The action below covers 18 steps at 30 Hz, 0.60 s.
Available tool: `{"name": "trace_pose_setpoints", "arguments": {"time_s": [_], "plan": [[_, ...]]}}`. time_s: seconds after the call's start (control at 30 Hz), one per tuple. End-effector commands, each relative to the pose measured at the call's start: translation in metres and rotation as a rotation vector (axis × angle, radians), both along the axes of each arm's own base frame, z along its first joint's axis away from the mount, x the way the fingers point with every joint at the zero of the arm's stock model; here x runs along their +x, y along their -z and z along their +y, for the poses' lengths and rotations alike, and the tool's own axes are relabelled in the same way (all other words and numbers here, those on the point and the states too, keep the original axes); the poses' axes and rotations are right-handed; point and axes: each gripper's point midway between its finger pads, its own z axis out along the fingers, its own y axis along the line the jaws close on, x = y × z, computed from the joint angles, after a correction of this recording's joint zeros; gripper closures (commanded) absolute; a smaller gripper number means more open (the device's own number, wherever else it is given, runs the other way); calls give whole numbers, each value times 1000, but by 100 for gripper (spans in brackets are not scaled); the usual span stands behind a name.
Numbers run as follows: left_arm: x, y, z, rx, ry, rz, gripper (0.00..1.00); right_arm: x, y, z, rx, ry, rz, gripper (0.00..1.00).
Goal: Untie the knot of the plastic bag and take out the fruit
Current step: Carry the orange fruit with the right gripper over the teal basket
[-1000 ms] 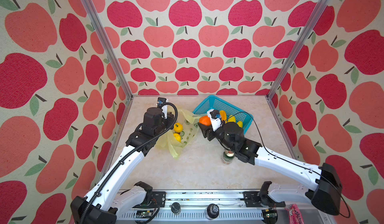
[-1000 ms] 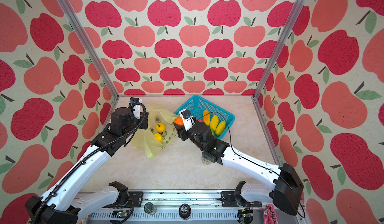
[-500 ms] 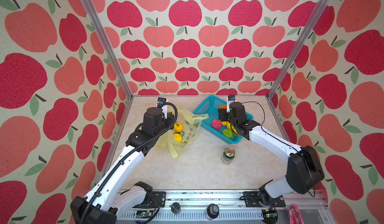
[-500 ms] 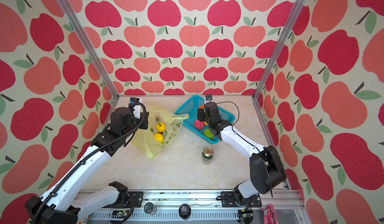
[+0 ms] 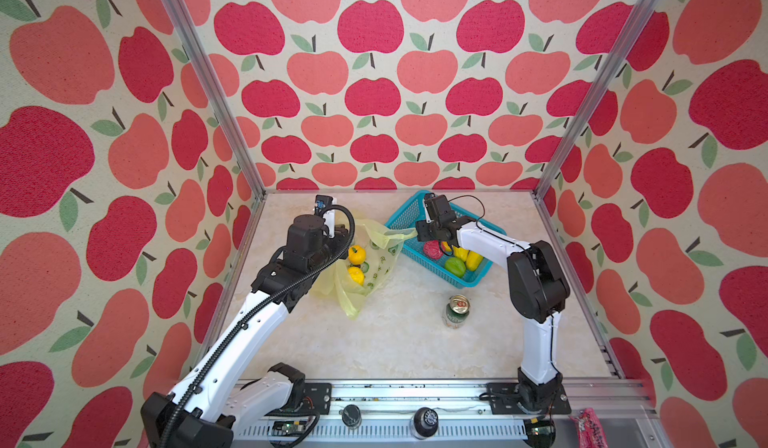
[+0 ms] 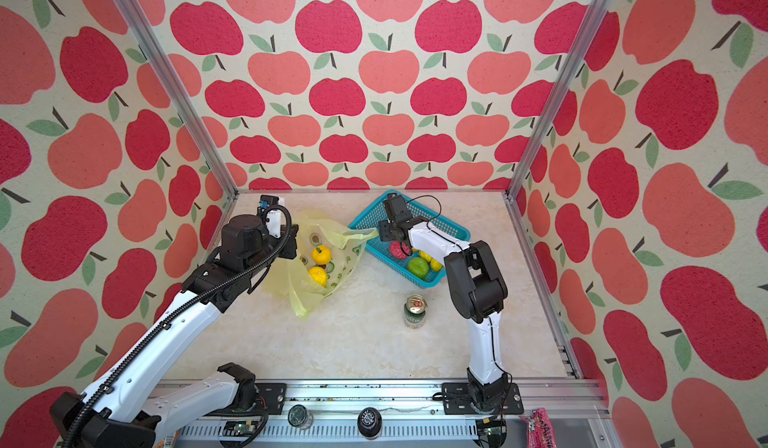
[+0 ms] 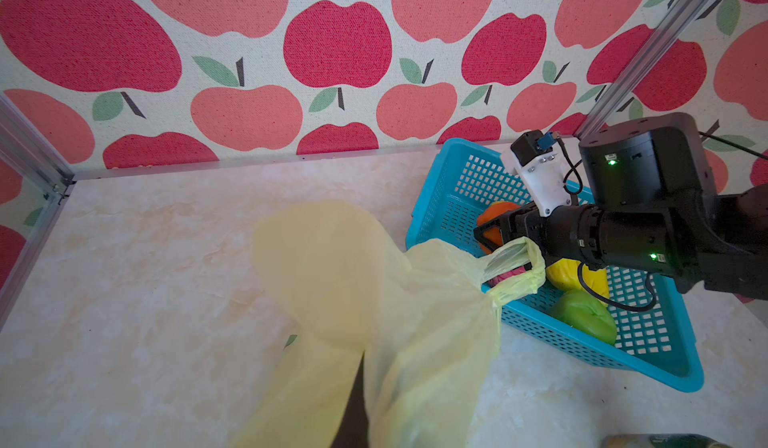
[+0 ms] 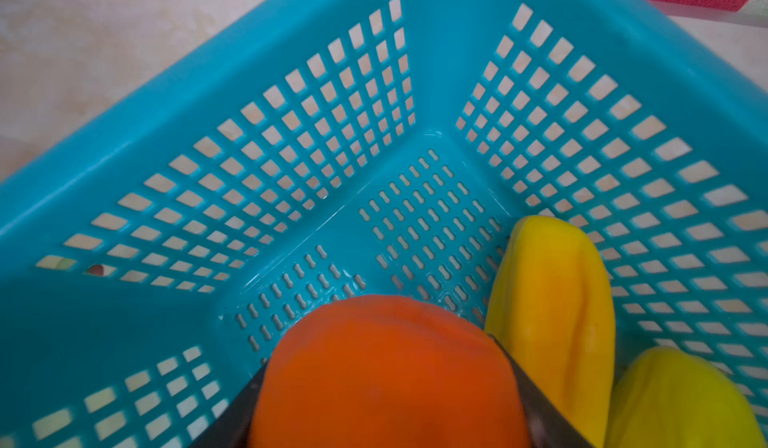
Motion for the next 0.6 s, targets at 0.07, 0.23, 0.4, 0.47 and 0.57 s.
{"name": "trace_pose_setpoints", "arguments": {"time_s": [0.07, 0.23, 0.4, 0.47, 0.57], "plan": [[-2, -10, 1, -11, 2, -9, 100, -2, 16, 2, -31, -24, 97, 79], [-2, -9, 1, -11, 4, -7, 100, 0, 30, 3, -48, -24, 142, 73], [-2, -10, 1, -12, 4, -9, 100, 0, 36, 0, -63, -13, 173, 58], [-3, -10, 1, -13, 6, -9, 100, 0, 36, -1, -65, -8, 177, 50], [-3, -10, 1, -13, 6, -9, 100, -1, 33, -2, -63, -7, 170, 38]]}}
